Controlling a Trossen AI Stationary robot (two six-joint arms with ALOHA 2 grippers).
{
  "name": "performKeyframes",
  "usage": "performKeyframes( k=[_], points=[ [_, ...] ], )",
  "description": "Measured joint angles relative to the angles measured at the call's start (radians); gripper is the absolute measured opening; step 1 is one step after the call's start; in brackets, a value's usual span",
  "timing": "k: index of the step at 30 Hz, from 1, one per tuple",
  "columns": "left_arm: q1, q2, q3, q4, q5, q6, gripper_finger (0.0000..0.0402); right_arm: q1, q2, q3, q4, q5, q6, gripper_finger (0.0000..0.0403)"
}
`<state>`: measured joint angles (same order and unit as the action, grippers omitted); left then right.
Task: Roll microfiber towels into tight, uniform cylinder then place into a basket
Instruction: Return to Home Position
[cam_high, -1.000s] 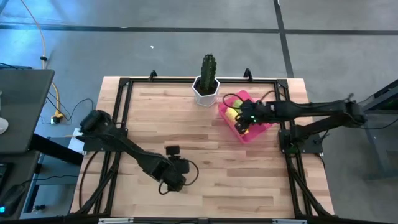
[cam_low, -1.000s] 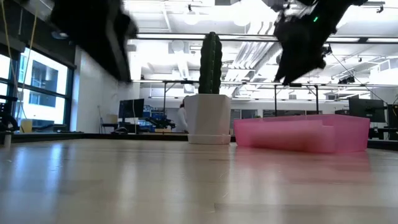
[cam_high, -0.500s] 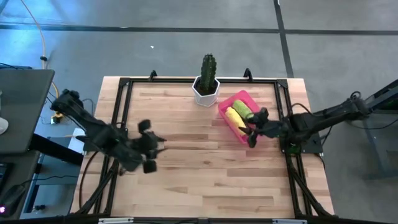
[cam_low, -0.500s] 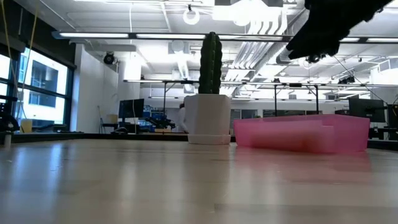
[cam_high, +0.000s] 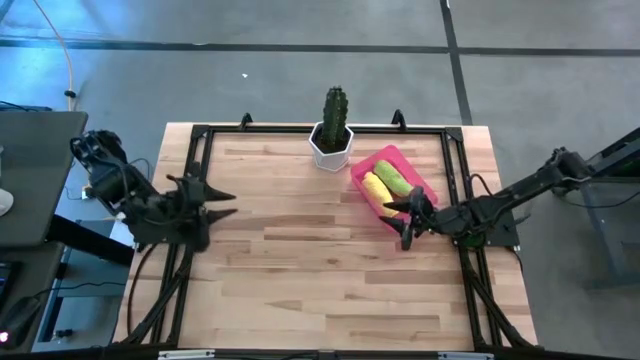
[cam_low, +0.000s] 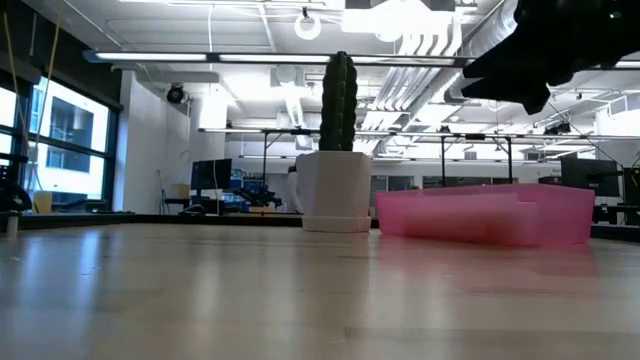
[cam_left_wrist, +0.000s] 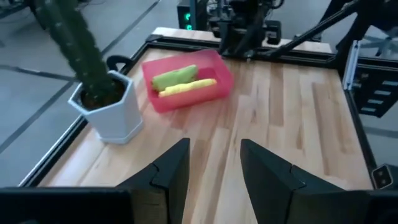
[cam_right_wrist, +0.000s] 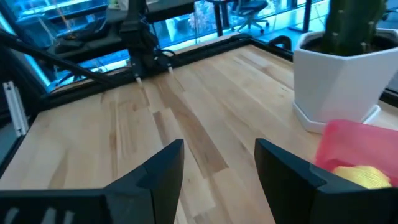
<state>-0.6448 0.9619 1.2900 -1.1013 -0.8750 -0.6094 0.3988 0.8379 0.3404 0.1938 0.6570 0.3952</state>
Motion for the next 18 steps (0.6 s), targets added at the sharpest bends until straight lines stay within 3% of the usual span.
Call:
performKeyframes(
  k=[7, 13, 18],
  points=[
    [-0.005, -0.073, 0.000, -0.119, -0.031, -0.118, 0.0131, 0.042, 0.021, -0.114, 0.219, 0.064, 0.005, 0.0188],
    [-0.005, -0.092, 0.000, -0.140, -0.040, -0.122, 0.0131, 0.057, 0.046, -0.226, 0.440, 0.082, -0.004, 0.0188],
    [-0.005, -0.091, 0.000, -0.170, -0.049, -0.122, 0.0131, 0.057, 0.041, -0.277, 0.485, 0.079, -0.013, 0.0188]
  ],
)
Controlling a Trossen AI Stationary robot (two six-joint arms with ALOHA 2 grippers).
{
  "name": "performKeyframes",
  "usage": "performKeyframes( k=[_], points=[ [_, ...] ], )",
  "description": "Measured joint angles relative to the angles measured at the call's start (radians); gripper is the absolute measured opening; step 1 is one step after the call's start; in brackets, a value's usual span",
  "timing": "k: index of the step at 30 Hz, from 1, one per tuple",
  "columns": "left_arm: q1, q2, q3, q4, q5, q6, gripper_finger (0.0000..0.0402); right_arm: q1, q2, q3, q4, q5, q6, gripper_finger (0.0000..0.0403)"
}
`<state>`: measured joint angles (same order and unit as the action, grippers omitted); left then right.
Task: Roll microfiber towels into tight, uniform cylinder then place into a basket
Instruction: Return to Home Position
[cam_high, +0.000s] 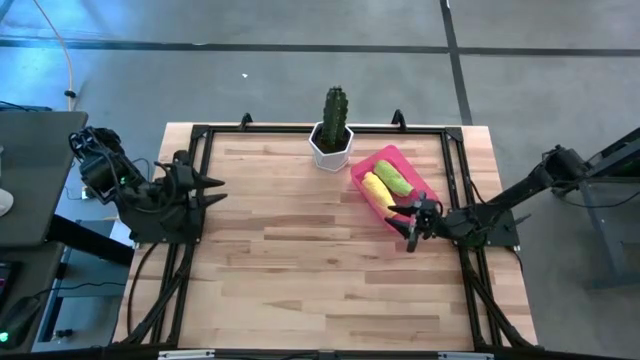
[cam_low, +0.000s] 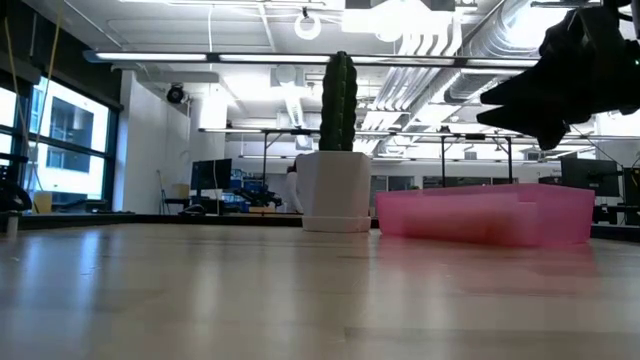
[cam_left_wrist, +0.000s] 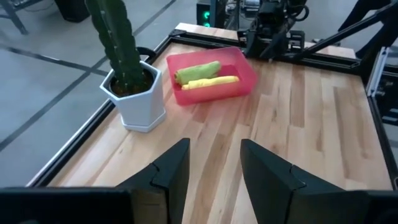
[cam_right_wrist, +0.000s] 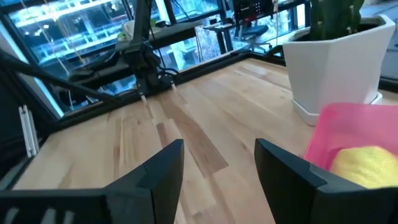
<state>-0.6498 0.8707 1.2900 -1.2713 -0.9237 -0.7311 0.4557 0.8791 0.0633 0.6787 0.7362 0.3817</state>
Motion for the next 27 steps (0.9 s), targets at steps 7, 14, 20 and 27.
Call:
performKeyframes(
  k=[7, 14, 20, 27],
  points=[
    [0.000, 0.000, 0.000, -0.027, 0.000, -0.024, 0.0131, 0.000, -0.005, -0.001, -0.003, 0.009, -0.172, 0.0188],
    [0.001, -0.020, 0.000, -0.055, -0.012, -0.065, 0.0131, -0.008, -0.005, -0.001, -0.119, 0.075, -0.173, 0.0188],
    [0.002, -0.026, -0.028, -0.069, -0.042, -0.157, 0.0131, -0.013, -0.005, -0.001, -0.248, 0.075, -0.011, 0.0188],
    [0.002, -0.092, -0.261, -0.053, -0.059, -0.329, 0.0131, -0.013, -0.005, -0.001, -0.334, 0.076, 0.054, 0.0188]
  ],
)
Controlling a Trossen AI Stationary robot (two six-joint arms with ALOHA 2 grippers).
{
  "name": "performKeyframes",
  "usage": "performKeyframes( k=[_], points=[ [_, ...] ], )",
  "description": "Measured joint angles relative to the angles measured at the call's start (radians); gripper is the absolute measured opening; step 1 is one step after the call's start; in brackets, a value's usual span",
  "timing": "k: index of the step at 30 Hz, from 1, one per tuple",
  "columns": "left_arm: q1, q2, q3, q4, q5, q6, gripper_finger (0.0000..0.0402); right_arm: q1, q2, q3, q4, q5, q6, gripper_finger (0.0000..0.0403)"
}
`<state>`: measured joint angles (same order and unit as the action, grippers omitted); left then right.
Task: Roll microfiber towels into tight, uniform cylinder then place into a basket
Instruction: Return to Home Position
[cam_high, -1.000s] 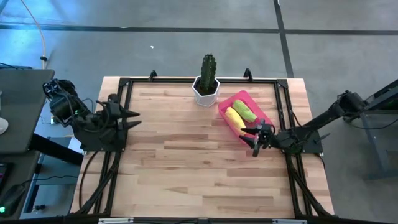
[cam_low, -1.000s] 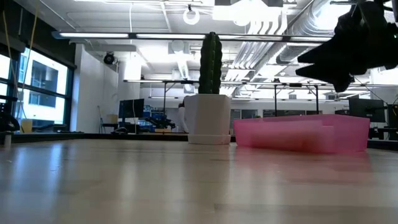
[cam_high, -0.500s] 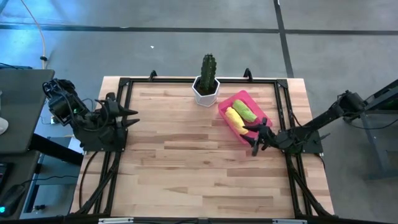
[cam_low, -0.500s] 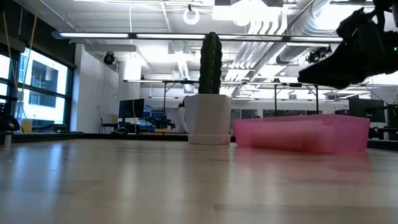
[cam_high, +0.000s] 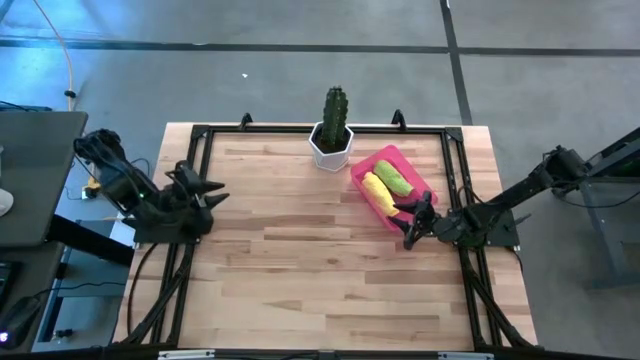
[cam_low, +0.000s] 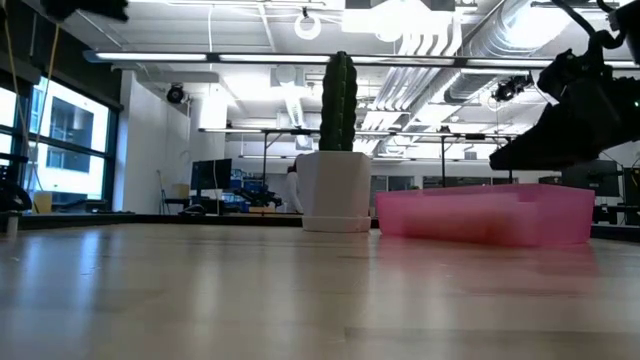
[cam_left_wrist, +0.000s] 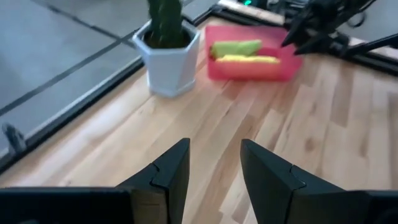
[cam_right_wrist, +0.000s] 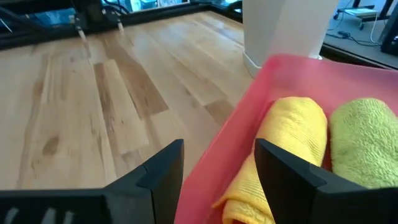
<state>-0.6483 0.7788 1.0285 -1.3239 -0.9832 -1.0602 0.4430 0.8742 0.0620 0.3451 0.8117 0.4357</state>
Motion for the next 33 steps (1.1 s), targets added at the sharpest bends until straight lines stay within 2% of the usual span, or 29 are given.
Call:
performKeyframes(
  k=[3, 7, 17, 23, 29, 33],
  points=[
    [0.000, -0.048, -0.114, 0.056, 0.001, -0.057, 0.0131, 0.000, 0.000, 0.000, -0.017, -0.003, -0.043, 0.0188],
    [0.000, -0.127, -0.274, 0.221, 0.018, -0.052, 0.0131, 0.000, 0.000, 0.000, -0.021, -0.056, -0.160, 0.0188],
    [0.000, -0.243, -0.622, 0.730, 0.103, 0.211, 0.0131, 0.000, 0.000, 0.000, -0.023, -0.286, -0.234, 0.0188],
    [0.000, -0.257, -0.755, 0.999, 0.125, 0.334, 0.0131, 0.000, 0.000, 0.000, -0.024, -0.359, -0.234, 0.0188],
    [0.000, -0.256, -0.859, 1.258, 0.192, 0.460, 0.0131, 0.000, 0.000, 0.000, -0.024, -0.361, -0.235, 0.0188],
    [0.000, -0.256, -0.901, 1.367, 0.213, 0.549, 0.0131, 0.000, -0.001, 0.000, -0.024, -0.361, -0.235, 0.0188]
  ],
)
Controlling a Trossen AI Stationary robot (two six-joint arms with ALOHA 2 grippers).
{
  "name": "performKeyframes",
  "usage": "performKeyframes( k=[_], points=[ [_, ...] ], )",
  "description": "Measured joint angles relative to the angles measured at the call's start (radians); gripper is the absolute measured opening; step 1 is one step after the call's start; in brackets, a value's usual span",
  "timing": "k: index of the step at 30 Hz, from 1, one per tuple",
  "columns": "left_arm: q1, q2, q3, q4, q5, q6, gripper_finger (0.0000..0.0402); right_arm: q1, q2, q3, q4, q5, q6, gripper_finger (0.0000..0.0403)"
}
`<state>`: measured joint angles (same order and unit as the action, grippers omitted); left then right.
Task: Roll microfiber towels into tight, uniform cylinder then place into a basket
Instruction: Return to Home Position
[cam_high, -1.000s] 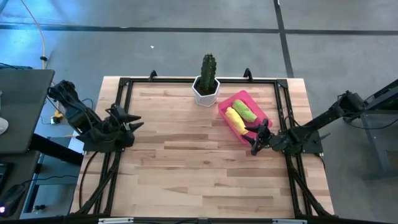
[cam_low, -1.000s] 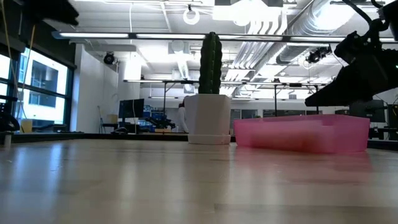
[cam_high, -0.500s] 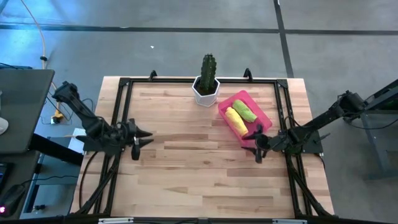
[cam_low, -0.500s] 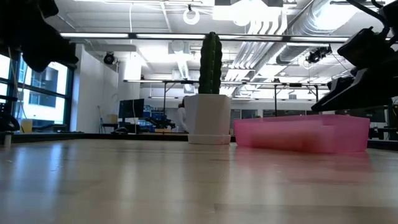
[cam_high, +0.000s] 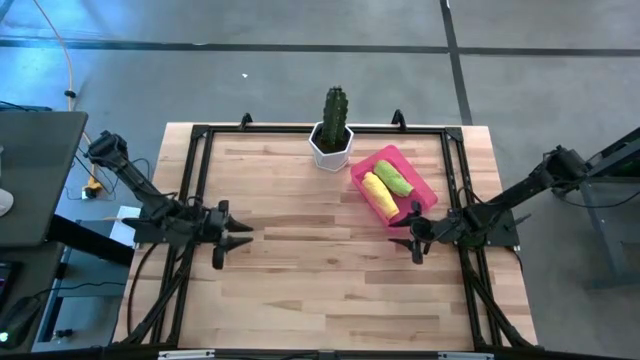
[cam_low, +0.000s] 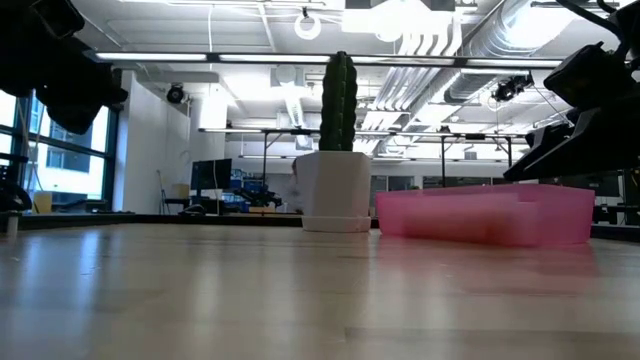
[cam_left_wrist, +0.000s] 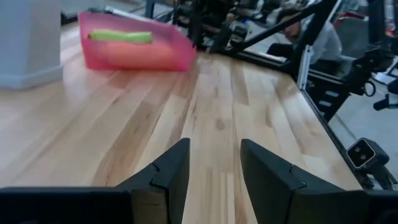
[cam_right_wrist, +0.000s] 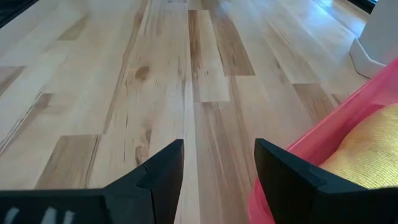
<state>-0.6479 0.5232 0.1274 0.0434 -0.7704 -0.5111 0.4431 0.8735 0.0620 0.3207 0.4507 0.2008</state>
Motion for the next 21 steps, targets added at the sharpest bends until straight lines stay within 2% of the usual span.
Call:
performKeyframes(
  k=[6, 10, 14, 17, 21],
  points=[
    [0.029, 0.000, -0.060, 0.153, 0.030, 0.138, 0.0131, 0.000, -0.079, 0.000, -0.040, 0.000, 0.000, 0.0188],
    [0.088, 0.000, -0.113, 0.271, 0.111, 0.199, 0.0131, 0.000, -0.171, 0.000, -0.076, 0.000, 0.000, 0.0188],
    [0.153, 0.002, -0.117, 0.299, 0.183, 0.257, 0.0131, 0.000, -0.258, 0.000, -0.080, 0.000, 0.000, 0.0188],
    [0.195, 0.002, -0.117, 0.317, 0.161, 0.338, 0.0131, 0.000, -0.331, 0.000, -0.092, 0.000, 0.000, 0.0188],
    [0.241, 0.002, -0.116, 0.321, 0.047, 0.398, 0.0131, 0.000, -0.449, 0.000, -0.110, 0.000, 0.000, 0.0188]
  ],
)
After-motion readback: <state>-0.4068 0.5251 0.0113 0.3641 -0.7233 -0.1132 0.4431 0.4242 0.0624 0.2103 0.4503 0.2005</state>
